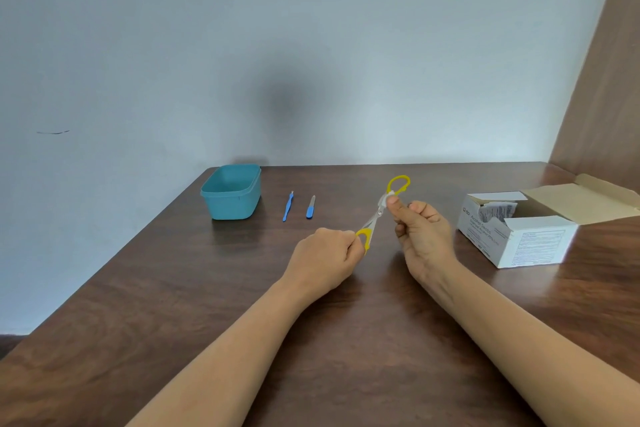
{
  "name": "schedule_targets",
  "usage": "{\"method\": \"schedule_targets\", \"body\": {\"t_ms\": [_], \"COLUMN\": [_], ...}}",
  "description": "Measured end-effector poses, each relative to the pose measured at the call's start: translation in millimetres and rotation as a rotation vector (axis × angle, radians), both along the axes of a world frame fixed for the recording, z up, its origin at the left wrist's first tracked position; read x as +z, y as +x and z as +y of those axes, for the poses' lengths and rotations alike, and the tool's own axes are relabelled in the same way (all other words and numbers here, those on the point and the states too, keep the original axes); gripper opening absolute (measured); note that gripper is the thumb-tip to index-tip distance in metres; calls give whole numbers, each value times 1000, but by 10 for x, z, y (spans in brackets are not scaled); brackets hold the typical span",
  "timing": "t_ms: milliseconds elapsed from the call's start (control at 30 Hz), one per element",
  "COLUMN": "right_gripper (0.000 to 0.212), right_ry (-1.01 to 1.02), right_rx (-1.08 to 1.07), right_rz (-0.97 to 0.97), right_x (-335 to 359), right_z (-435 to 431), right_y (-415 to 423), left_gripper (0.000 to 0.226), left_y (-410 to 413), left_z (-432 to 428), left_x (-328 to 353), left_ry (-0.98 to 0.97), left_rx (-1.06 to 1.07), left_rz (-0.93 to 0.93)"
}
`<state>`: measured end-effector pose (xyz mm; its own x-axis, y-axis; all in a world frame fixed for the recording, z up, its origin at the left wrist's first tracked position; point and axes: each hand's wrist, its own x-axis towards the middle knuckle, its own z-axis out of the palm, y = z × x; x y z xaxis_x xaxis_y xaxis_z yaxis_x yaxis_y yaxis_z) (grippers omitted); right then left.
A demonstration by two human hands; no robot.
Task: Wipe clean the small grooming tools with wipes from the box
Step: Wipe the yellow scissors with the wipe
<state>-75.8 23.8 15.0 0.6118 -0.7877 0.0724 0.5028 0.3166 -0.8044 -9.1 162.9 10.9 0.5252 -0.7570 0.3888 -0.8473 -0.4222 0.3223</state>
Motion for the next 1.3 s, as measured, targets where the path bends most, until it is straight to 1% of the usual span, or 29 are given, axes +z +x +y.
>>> {"method": "schedule_targets", "body": {"t_ms": [67, 133, 233, 300, 367, 567, 767, 967, 1100, 1233, 1300], "right_gripper": [41, 41, 40, 39, 40, 41, 40, 35, 29, 32, 32], "right_ry": [56, 68, -8, -32, -25, 80, 13, 133, 155, 192, 172], "right_rx": [-62, -74, 27, 74, 41, -102, -10, -93, -25, 76, 145], "right_rz": [-36, -37, 31, 40, 37, -39, 4, -54, -89, -176, -203], "right_x": [27, 9, -66, -82, -62, 18, -97, -9, 26, 84, 108], "right_z": [-62, -65, 27, 63, 39, -78, 47, -90, -96, -176, -210], "right_y": [-15, -12, 16, 26, 19, -24, 21, -24, -22, -28, -40], "left_gripper": [46, 47, 45, 44, 44, 45, 46, 48, 45, 44, 43], "left_y": [-8, -10, 12, 27, 19, -26, -8, -40, -29, -33, -32], "left_z": [-17, -21, 9, 25, 14, -23, 10, -29, -26, -23, -19], "left_x": [-4, -10, -10, -5, -1, 2, 5, -6, 8, 16, 26], "left_ry": [15, 29, 24, 17, 25, 76, 109, 155, 163, 168, 176], "left_rx": [-7, -12, -4, 1, 1, -22, 22, 27, 42, 49, 56], "left_rz": [-8, -15, -11, -23, -44, -81, -123, -160, -152, -140, -138]}}
